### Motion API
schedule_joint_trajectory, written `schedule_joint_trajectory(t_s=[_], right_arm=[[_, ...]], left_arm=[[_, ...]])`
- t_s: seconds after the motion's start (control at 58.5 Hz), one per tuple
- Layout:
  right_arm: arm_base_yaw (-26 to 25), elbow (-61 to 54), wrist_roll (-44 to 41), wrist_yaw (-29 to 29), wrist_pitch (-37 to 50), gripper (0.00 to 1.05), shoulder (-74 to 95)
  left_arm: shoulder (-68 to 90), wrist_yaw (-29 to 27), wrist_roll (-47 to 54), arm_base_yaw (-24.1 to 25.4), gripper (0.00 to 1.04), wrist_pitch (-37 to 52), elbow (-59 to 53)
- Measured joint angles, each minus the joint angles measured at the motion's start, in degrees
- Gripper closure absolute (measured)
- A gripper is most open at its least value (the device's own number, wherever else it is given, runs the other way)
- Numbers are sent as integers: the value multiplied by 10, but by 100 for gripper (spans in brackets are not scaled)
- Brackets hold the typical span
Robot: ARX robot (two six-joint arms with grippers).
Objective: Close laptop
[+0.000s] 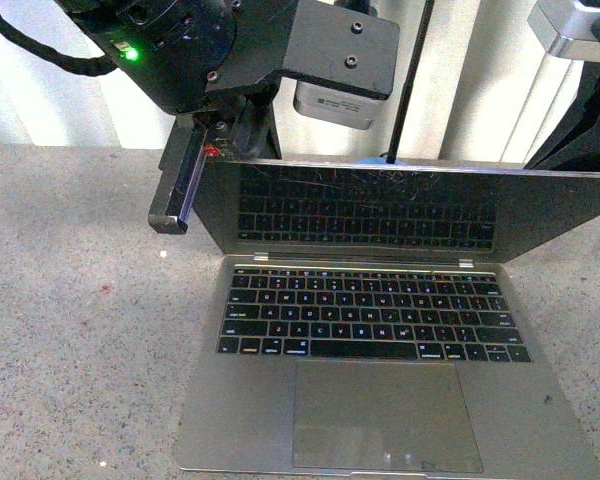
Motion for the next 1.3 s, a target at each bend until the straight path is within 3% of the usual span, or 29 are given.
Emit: schedule_joint_trajectory(t_s=[1.299], right_arm=[[17, -131, 24, -26, 92, 102, 5]], left_arm=[[9, 26, -17, -34, 101, 131, -155]])
